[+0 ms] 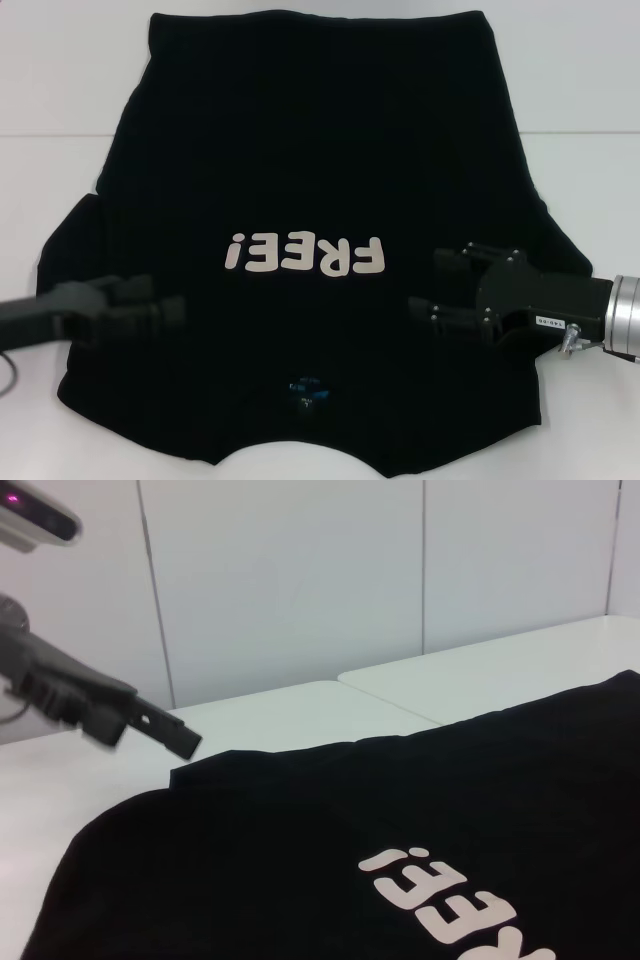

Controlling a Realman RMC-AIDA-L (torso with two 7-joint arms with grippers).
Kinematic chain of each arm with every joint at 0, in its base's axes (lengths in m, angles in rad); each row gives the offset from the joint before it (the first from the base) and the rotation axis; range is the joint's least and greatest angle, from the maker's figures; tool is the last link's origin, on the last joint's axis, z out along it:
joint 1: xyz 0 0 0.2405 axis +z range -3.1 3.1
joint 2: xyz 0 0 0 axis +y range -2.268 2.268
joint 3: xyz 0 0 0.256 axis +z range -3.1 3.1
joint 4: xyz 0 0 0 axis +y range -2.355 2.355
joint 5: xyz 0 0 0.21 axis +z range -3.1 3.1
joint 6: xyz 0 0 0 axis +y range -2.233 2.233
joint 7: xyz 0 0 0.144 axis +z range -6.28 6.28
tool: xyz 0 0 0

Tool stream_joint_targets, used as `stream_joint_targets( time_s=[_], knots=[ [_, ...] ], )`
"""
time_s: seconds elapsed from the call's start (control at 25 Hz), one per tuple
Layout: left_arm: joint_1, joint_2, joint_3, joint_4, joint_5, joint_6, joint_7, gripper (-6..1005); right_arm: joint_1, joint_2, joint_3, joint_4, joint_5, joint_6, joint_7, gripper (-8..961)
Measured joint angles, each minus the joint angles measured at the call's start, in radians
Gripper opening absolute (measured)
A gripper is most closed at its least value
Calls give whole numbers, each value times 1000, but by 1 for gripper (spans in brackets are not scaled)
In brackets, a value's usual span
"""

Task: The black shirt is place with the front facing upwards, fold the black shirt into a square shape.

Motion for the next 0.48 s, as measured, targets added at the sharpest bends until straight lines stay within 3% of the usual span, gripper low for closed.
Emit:
stream_joint_targets(
  time_s=[0.28, 0.48],
  knots=[
    [-9, 94, -63, 38, 7, 32, -415, 943, 0, -3, 0, -5, -1, -33, 30, 820],
    [-29, 142, -101, 49, 126, -31, -671, 942, 0, -3, 0, -8, -4, -35, 49, 820]
  ],
)
